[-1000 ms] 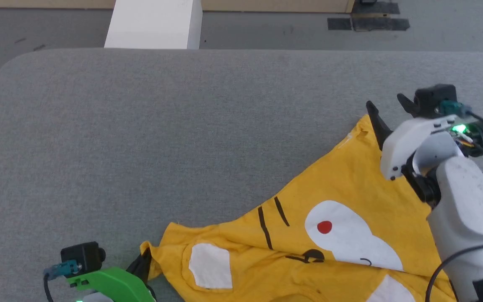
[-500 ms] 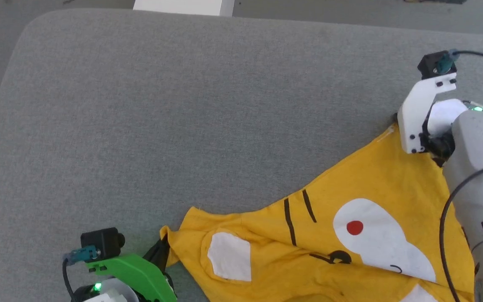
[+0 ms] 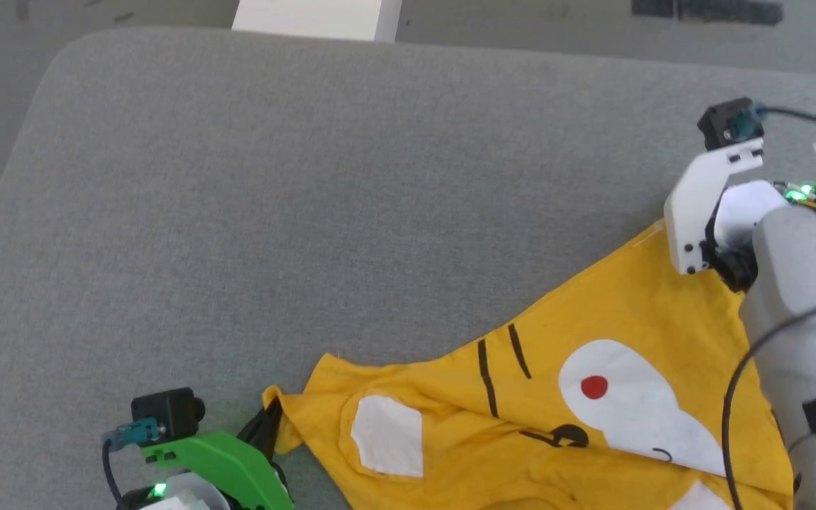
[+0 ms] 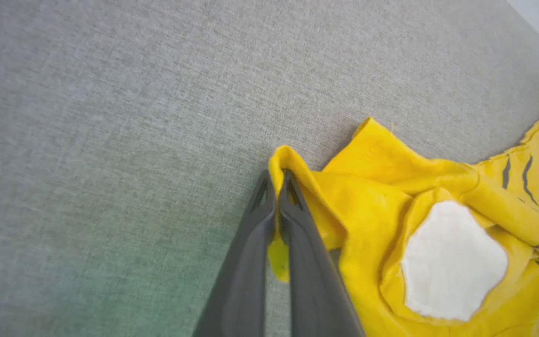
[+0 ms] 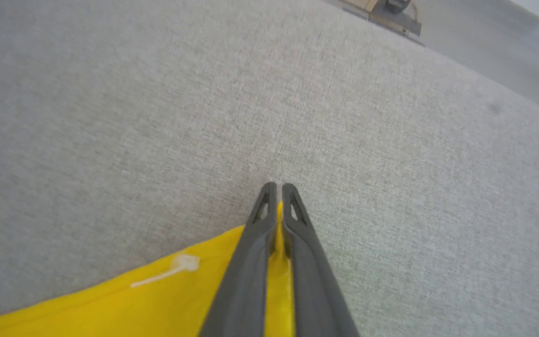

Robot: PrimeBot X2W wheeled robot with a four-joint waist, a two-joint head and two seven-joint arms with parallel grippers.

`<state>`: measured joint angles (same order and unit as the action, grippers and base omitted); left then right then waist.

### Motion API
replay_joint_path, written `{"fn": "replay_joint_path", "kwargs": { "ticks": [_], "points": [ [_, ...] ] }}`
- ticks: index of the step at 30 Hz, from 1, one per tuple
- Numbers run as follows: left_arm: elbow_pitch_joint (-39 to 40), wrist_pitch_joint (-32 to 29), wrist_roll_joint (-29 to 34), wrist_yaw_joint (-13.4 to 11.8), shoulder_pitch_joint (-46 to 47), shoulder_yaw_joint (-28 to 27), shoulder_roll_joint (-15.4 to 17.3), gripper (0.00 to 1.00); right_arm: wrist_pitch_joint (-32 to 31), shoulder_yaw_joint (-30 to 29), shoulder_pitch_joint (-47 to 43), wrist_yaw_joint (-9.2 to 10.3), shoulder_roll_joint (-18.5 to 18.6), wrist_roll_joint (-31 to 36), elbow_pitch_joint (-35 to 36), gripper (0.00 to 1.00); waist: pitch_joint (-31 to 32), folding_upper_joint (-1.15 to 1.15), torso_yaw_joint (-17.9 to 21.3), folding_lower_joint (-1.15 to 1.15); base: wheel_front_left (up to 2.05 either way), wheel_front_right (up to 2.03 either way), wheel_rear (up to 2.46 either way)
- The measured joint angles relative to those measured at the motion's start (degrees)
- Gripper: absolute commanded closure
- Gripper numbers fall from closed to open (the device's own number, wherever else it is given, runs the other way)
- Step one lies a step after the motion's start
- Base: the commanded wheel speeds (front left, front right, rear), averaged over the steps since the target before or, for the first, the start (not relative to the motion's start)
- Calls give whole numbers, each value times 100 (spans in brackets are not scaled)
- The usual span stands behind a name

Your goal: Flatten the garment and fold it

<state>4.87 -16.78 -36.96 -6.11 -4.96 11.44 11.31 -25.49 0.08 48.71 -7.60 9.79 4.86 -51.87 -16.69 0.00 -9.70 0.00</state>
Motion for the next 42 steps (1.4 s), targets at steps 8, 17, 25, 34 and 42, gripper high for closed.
{"fn": "replay_joint_path", "kwargs": {
  "ticks": [8,17,25,34,42],
  "points": [
    [104,208,-9,-57,-283,-176,108,100,1793,269,-1326,0,188,-864,1352,100,477,0,295,0,0,0,0],
    [157,839,35,32,-109,-499,259,100,1841,-392,-3165,1,334,-1434,3152,100,891,0,702,0,0,0,0],
    [110,402,-36,506,1506,-536,766,100,639,-241,-3357,1,868,-1463,4595,100,972,0,1003,0,0,0,0],
    [-668,-9,74,602,4179,-602,1110,100,-205,744,-1077,1,1739,-1525,4692,100,388,0,1155,0,0,0,0],
    [-1345,314,621,302,6839,-732,1246,100,-111,1160,1490,1,1644,-1199,3742,100,-527,0,1299,1,0,0,0]
  ]
}}
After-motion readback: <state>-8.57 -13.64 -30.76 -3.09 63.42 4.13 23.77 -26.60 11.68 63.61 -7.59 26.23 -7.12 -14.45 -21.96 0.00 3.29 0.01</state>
